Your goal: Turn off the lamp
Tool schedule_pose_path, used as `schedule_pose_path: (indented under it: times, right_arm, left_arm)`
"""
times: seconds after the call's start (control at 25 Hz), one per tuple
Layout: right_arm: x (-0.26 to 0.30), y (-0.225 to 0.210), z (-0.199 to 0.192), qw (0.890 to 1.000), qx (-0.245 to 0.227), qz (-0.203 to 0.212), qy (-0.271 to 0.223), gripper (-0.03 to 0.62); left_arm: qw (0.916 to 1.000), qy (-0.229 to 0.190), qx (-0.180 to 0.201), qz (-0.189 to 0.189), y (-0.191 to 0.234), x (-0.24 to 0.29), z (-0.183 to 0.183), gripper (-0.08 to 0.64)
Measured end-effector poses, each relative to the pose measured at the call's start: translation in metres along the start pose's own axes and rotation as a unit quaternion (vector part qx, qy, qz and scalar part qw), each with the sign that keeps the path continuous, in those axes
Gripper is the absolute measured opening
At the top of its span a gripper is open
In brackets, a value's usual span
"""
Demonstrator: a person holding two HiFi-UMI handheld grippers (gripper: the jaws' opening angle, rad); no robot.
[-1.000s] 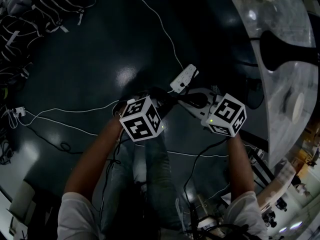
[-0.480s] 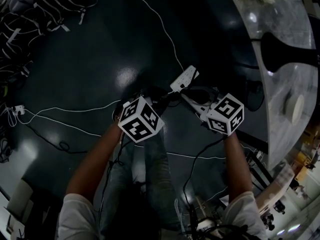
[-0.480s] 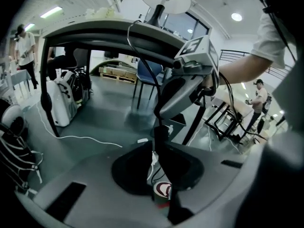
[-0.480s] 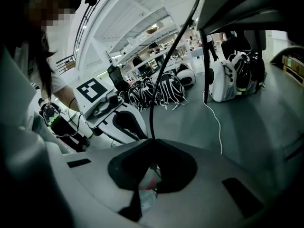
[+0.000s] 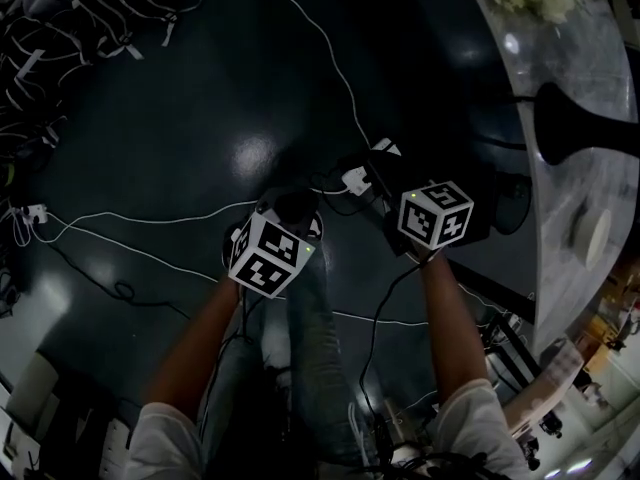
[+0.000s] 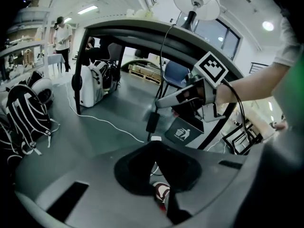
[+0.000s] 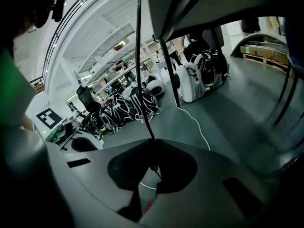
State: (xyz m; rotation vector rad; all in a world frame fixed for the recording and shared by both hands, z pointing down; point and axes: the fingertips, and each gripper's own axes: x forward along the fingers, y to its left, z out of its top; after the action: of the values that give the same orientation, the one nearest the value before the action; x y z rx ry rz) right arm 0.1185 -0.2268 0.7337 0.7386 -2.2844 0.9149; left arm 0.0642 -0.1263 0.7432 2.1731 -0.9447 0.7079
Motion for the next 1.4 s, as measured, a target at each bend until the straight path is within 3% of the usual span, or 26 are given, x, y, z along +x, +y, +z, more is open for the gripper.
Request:
schedule_pose_path:
  times: [0.28,0.6,0.76,1.0,1.2,1.4]
  right_arm:
    - [0.014,-0.038,0.02,0.993,0.045,-0.104,-0.045,0.009]
    - [0.016,-0.043,0.02,0.993,0.028,-0.107,-0.03,0.017]
    - [0.01,-0.045,0.014,0.993,0.033,-0.108,-0.015,0.075]
    - [-0.008,-0.048,0.007,0.988,0.053,-0.14,-0.024,0.109]
    - [-0.033,-0.036,-0.004,0.983,0.074,-0.163,-0.037,0.107]
    - [-0.083,-0.009,-0.014,0.973,0.092,-0.207,-0.048,0.028]
  left_arm:
    - [0.9992,0.002,-0.02,0.035,0.021,0.002,-0.007,0.008]
    - [0.999,0.002,-0.023,0.038,0.026,-0.001,-0.009,0.008]
    - [0.999,0.002,-0.024,0.039,0.023,-0.006,-0.012,0.008]
    - [0.9993,0.01,0.005,0.037,0.011,-0.015,-0.014,0.008]
    - [0.9991,0.006,0.015,0.039,0.003,-0.031,-0.007,0.008]
    - [0.9988,0.009,0.039,0.027,-0.028,-0.061,0.004,0.008]
